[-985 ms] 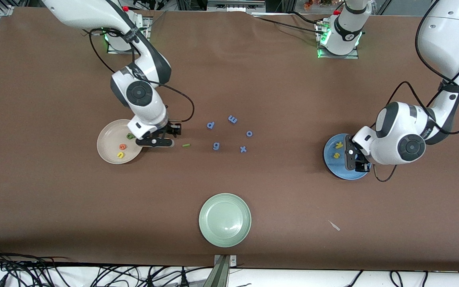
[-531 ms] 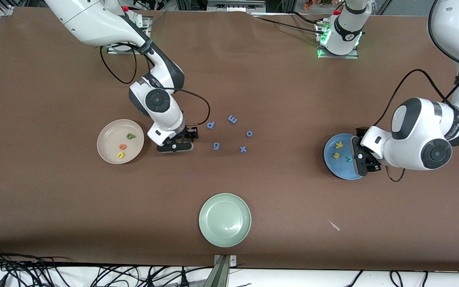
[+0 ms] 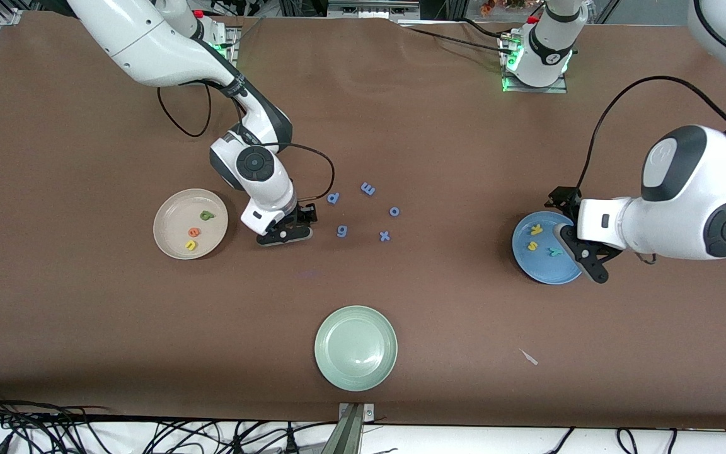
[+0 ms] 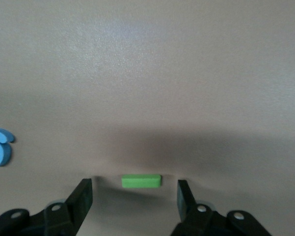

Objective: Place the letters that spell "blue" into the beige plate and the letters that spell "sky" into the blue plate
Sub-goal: 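Grasp the green bar l with the right gripper while the left gripper withdraws, then place the green l in the white plate with the right gripper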

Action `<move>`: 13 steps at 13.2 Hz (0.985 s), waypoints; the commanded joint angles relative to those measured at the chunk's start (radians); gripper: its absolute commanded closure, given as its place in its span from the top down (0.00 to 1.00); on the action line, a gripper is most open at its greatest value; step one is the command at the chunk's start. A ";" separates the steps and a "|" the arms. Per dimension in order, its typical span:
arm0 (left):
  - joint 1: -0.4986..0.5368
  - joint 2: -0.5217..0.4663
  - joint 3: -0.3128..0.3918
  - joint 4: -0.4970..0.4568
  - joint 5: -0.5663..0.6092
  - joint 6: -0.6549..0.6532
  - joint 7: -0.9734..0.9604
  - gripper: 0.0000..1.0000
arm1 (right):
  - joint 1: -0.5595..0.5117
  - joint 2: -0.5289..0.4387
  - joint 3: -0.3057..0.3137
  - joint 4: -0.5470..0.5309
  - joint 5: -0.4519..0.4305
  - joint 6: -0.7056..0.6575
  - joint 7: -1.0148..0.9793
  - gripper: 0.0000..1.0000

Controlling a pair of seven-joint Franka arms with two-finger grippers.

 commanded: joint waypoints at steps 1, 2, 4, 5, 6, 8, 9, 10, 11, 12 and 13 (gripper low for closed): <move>-0.007 -0.082 -0.010 0.000 -0.024 -0.053 -0.179 1.00 | -0.002 0.018 0.001 0.012 -0.016 0.014 -0.014 0.75; -0.011 -0.115 -0.009 -0.006 -0.024 -0.071 -0.216 1.00 | -0.002 0.018 0.001 0.010 -0.016 0.014 -0.016 0.71; -0.066 -0.213 0.041 -0.050 -0.022 -0.067 -0.305 1.00 | -0.002 0.020 0.000 0.010 -0.019 0.016 -0.016 0.62; -0.072 -0.262 0.075 -0.080 -0.039 -0.067 -0.313 1.00 | -0.002 0.020 0.000 0.005 -0.019 0.016 -0.016 0.55; -0.080 -0.305 0.113 -0.116 -0.059 -0.062 -0.313 1.00 | -0.002 0.020 -0.002 0.004 -0.021 0.016 -0.017 0.47; -0.180 -0.349 0.265 -0.141 -0.062 -0.030 -0.316 1.00 | -0.004 0.018 -0.003 0.004 -0.022 0.016 -0.028 0.31; -0.228 -0.353 0.340 -0.143 -0.064 -0.016 -0.319 1.00 | -0.004 0.018 -0.003 0.004 -0.021 0.016 -0.031 0.27; -0.248 -0.371 0.385 -0.172 -0.064 0.020 -0.324 1.00 | -0.004 0.015 -0.005 0.004 -0.021 0.014 -0.034 0.27; -0.257 -0.409 0.407 -0.231 -0.067 0.071 -0.344 1.00 | -0.005 0.011 -0.006 0.005 -0.021 0.013 -0.042 0.27; -0.258 -0.437 0.417 -0.277 -0.067 0.141 -0.391 1.00 | -0.005 0.006 -0.009 0.007 -0.019 0.011 -0.048 0.27; -0.259 -0.458 0.428 -0.307 -0.067 0.183 -0.451 1.00 | -0.007 -0.008 -0.012 0.008 -0.013 0.007 -0.059 0.27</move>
